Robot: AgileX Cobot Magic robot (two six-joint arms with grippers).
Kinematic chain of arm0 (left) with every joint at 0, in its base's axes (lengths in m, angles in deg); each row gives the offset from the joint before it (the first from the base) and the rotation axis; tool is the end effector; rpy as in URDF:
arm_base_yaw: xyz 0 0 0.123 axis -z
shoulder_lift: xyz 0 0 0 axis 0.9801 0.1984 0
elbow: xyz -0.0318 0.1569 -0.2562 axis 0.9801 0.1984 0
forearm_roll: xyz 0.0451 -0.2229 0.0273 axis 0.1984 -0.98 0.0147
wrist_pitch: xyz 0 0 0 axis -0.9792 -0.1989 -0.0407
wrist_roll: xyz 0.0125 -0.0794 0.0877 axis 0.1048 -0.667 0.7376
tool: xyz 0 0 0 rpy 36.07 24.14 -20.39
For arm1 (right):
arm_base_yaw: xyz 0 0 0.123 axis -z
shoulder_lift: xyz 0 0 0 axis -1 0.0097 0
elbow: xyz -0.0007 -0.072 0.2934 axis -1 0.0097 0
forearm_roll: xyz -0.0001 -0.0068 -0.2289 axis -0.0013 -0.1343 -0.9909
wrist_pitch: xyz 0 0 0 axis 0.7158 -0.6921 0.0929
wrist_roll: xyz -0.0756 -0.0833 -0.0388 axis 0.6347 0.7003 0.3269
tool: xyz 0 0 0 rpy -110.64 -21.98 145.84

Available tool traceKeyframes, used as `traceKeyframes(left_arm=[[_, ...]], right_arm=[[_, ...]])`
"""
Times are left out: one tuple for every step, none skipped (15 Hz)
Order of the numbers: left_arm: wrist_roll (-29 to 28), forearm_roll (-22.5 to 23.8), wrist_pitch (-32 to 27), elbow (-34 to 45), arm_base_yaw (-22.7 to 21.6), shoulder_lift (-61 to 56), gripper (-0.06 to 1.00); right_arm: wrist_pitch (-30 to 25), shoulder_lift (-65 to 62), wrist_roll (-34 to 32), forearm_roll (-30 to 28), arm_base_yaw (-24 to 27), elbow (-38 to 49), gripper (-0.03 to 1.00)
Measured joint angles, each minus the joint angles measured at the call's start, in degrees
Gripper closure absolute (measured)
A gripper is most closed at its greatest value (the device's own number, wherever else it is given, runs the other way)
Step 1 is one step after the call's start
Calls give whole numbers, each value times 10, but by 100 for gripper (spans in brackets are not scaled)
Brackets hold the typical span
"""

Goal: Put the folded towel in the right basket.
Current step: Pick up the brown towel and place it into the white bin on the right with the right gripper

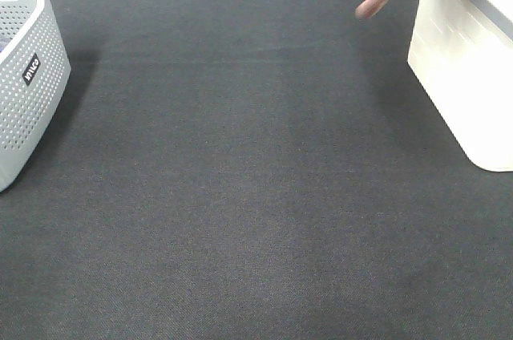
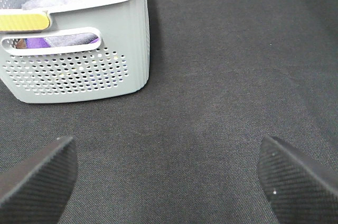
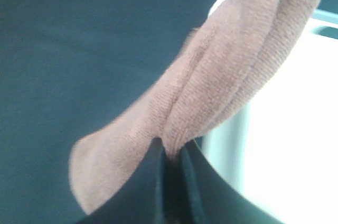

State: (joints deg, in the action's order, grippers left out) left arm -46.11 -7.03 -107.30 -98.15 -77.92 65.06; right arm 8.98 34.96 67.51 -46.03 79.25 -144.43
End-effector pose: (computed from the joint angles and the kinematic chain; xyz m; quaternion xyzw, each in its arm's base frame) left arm -0.0182 -0.0083 0.2541 0.0297 0.8497 -0.0295 0.5256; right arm 0.4061 0.0691 0.3912 -0.1375 0.9117 -0.0071 0.3870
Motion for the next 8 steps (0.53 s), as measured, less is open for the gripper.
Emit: traceKeyframes(left_arm=[[0,0,0,0,0,0,7],[0,0,0,0,0,0,7],[0,0,0,0,0,0,7],[0,0,0,0,0,0,7],[0,0,0,0,0,0,7],[0,0,0,0,0,0,7],[0,0,0,0,0,0,7],[0,0,0,0,0,0,7]], right_arm=[[0,-8,-1,1,29,0,94],[0,-8,-1,1,29,0,94],[-1,-14,-5,11,84,0,94],[-2,-14,-6,29,118,0,94],[-6,-13,-7,48,150,0,94],[-6,-11,-9,69,180,0,94],[-6,-5,-9,93,205,0,94],[-11,11,-8,123,223,0,94]])
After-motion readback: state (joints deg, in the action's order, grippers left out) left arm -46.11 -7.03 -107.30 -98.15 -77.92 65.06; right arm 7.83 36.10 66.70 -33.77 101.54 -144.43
